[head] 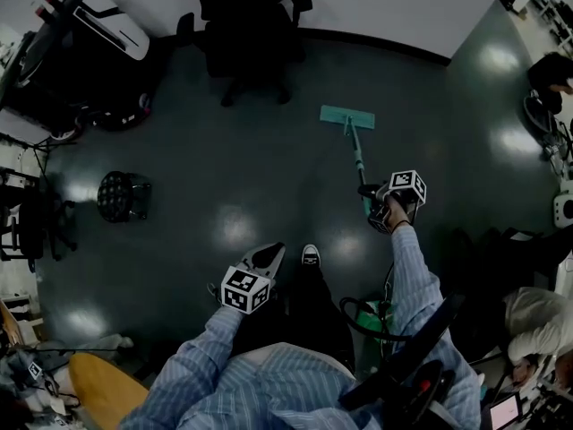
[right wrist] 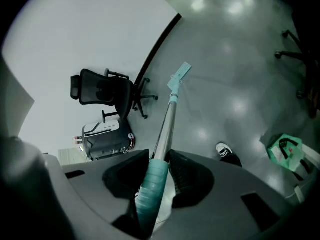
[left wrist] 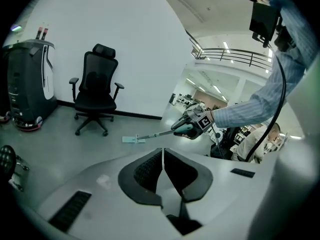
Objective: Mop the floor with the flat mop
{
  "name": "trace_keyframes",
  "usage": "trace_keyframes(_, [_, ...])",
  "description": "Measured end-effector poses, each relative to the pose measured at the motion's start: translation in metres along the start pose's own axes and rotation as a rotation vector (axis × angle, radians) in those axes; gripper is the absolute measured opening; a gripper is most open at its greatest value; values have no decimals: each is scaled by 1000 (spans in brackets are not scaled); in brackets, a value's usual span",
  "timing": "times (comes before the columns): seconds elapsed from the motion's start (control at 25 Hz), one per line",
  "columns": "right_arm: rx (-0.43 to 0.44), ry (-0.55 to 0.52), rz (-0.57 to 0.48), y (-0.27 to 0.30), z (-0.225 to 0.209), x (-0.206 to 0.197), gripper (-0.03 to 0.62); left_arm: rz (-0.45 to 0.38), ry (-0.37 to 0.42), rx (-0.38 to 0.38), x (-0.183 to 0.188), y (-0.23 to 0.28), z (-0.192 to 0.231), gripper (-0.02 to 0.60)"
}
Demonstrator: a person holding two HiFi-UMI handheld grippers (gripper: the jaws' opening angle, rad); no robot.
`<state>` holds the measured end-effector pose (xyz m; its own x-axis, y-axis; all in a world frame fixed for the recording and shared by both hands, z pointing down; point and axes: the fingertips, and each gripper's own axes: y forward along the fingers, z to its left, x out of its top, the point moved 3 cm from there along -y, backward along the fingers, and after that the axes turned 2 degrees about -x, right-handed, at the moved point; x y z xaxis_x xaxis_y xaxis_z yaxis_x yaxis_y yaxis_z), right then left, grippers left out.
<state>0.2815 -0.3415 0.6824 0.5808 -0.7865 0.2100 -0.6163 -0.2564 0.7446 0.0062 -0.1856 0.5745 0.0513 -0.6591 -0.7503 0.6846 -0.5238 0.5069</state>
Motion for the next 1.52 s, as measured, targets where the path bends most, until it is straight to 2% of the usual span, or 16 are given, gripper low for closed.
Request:
trace_keyframes(0.4, [15,60,-37,4,-54,-162,130,15,56,-61,-74,-97,17,15])
trace_keyframes(0.68, [3,99,-54,-1,-90,-273,129,23,47,-98,-125,-158,23,15])
trace_keyframes(0.88, [8,102,-46,1,-106,-341,129,20,44,-119,-147,-185,22,15])
trace_keyframes(1.12, [19,106,-20,-17,-139,-420,129,-16,58,-141,-152,-194,-5,15])
trace_keyframes(1.32, [31,112,1,-41,-187,-485,129,-60,73,-140,-158,-202,-40,15])
trace_keyframes(1.52, [32,100,48,-77,-237,-543,127,-73,67,-123,-181,-208,-86,15])
